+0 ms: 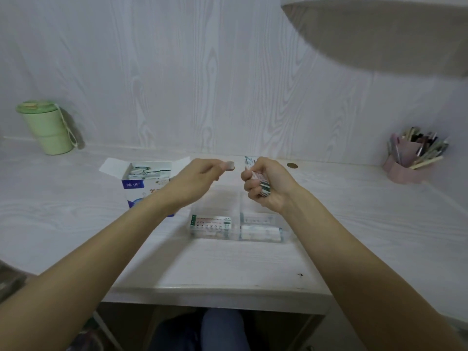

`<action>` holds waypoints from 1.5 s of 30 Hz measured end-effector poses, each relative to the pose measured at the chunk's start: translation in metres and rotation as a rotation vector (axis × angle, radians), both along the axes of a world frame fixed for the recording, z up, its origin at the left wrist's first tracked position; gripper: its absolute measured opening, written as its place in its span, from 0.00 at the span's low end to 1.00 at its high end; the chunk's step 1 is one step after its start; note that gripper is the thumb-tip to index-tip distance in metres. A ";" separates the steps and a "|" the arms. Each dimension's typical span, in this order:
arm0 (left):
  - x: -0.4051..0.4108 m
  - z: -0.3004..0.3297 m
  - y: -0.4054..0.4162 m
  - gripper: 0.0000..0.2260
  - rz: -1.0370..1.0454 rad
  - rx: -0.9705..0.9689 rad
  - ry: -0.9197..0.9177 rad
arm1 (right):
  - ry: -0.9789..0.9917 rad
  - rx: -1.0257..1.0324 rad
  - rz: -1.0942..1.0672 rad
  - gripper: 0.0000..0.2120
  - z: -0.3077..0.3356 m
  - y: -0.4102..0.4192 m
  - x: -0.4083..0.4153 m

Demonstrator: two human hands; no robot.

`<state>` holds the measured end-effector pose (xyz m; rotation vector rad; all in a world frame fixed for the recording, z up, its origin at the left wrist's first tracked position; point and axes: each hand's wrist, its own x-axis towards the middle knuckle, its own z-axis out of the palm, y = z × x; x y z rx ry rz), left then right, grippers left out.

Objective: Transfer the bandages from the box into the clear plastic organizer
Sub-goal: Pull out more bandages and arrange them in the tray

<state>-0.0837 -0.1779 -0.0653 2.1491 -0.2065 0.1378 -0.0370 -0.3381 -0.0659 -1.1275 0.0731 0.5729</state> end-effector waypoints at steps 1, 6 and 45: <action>-0.001 -0.001 -0.003 0.10 -0.014 0.041 0.002 | -0.021 -0.037 0.029 0.05 0.001 -0.001 -0.002; -0.009 -0.006 -0.013 0.08 -0.035 0.030 0.009 | -0.167 -0.301 0.108 0.11 0.000 -0.004 -0.012; -0.014 -0.044 0.030 0.11 0.099 0.684 -0.009 | -0.762 -1.308 0.137 0.10 -0.049 0.020 -0.030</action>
